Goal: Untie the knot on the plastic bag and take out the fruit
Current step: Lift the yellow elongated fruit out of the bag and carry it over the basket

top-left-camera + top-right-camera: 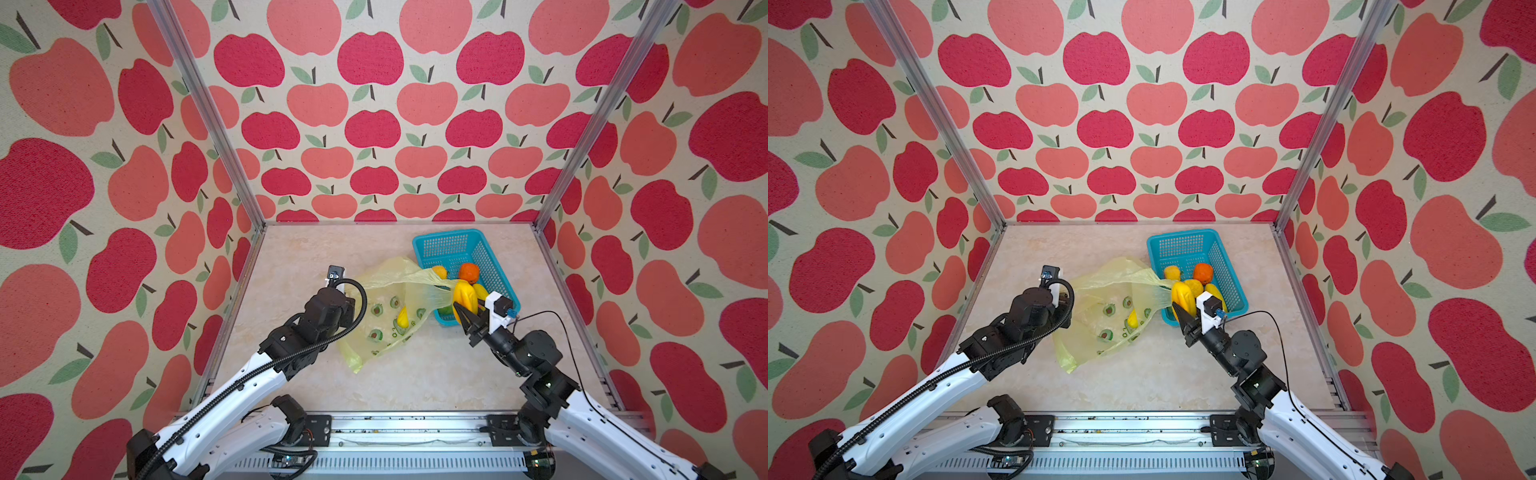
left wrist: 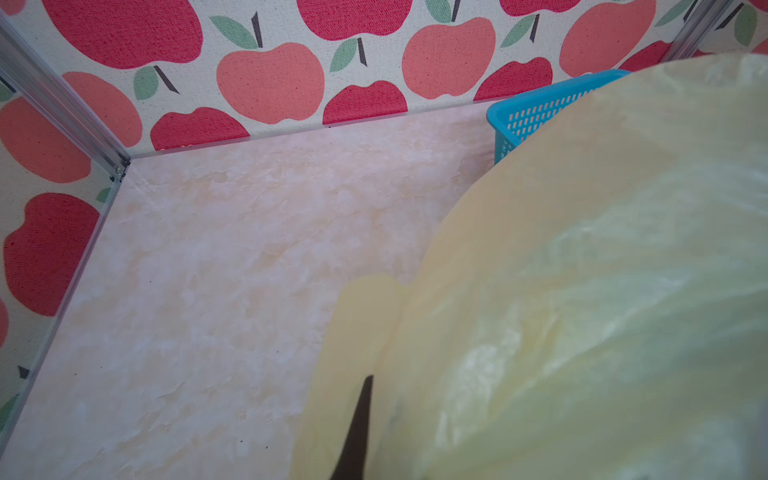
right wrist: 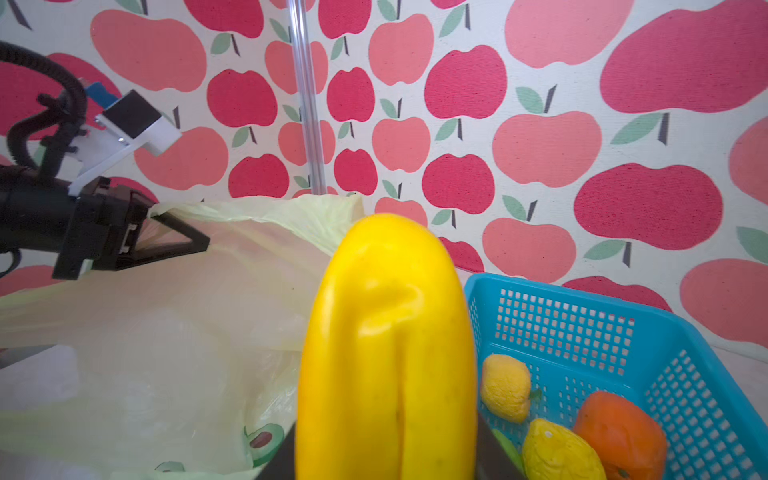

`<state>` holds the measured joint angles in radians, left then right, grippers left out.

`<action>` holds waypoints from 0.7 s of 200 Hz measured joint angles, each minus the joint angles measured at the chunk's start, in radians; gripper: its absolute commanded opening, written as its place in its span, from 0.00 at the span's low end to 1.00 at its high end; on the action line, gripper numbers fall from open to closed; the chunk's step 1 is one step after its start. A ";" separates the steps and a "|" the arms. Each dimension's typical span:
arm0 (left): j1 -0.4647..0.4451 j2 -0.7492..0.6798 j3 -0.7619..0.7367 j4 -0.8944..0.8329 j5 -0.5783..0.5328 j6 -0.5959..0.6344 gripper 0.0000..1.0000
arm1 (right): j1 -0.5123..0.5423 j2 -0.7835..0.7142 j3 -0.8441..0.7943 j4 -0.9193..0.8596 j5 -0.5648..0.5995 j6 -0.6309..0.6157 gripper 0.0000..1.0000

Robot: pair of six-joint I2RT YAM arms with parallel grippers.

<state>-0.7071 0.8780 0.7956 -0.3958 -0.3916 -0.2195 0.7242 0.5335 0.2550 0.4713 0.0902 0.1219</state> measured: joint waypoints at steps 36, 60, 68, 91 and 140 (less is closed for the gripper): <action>0.000 0.001 0.000 0.000 0.000 0.000 0.00 | -0.104 -0.021 -0.009 -0.024 0.034 0.080 0.11; 0.000 0.010 0.000 0.002 0.000 0.000 0.00 | -0.171 0.003 -0.009 -0.044 0.041 0.135 0.11; 0.000 0.013 0.000 0.003 0.000 0.000 0.00 | -0.193 0.021 -0.008 -0.051 0.040 0.152 0.11; 0.000 0.020 0.000 0.003 0.000 0.000 0.00 | -0.266 0.109 0.009 -0.085 0.028 0.209 0.11; 0.001 0.017 0.000 0.003 0.000 0.000 0.00 | -0.368 0.383 0.156 -0.161 -0.070 0.293 0.11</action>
<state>-0.7063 0.8951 0.7956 -0.3927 -0.3916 -0.2195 0.3565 0.9169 0.4107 0.3099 0.0200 0.4149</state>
